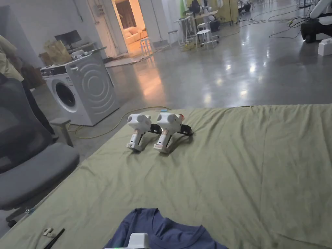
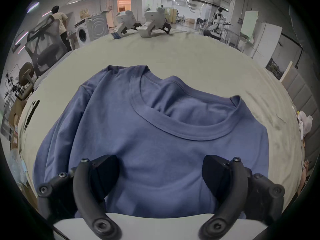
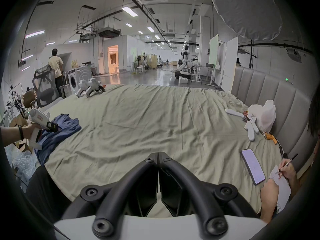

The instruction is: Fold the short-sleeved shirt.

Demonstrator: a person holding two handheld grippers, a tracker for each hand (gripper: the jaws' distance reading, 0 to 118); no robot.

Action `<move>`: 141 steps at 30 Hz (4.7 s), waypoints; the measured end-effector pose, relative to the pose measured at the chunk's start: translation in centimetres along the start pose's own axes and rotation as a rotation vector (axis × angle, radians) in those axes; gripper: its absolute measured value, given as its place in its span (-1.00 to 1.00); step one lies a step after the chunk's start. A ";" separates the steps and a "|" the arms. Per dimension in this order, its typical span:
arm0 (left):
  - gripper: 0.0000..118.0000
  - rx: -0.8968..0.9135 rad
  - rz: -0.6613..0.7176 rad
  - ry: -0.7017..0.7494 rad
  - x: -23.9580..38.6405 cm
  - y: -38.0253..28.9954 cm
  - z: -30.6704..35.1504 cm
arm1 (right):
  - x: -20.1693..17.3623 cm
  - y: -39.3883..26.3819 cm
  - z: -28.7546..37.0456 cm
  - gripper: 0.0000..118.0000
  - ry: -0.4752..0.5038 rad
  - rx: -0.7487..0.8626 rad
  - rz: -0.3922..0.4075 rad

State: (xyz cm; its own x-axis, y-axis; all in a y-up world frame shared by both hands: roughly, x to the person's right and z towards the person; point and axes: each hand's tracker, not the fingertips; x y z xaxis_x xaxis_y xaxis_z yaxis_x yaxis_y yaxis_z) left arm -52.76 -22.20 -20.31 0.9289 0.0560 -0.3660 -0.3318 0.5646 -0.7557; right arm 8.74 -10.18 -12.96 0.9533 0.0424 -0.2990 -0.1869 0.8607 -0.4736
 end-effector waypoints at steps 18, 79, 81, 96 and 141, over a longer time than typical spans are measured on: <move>-1.00 0.251 0.132 -0.055 -0.2 8.5 9.0 | 3.4 -0.9 3.4 -1.00 0.028 0.067 -0.075; -0.98 0.959 -0.242 -0.056 18.6 -13.2 39.6 | 4.9 4.4 11.1 -1.00 -0.018 0.366 -0.074; -1.00 0.949 -0.258 -0.051 18.3 -13.3 39.7 | 5.1 4.2 11.3 -1.00 -0.030 0.370 -0.082; -1.00 0.896 -0.238 -0.139 19.0 -12.0 39.3 | 5.2 4.1 11.8 -1.00 -0.052 0.358 -0.089; -0.47 -0.127 -0.084 -0.137 19.2 -2.3 2.5 | 7.7 -1.9 4.9 -1.00 -0.031 0.027 -0.187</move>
State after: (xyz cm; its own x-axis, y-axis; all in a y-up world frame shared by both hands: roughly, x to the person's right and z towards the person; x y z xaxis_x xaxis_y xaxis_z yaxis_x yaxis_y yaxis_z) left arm -33.75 -20.34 -24.20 0.9651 0.1290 -0.2281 -0.2620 0.4642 -0.8461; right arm 17.62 -9.04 -10.34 0.9778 -0.1041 -0.1818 0.0003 0.8684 -0.4959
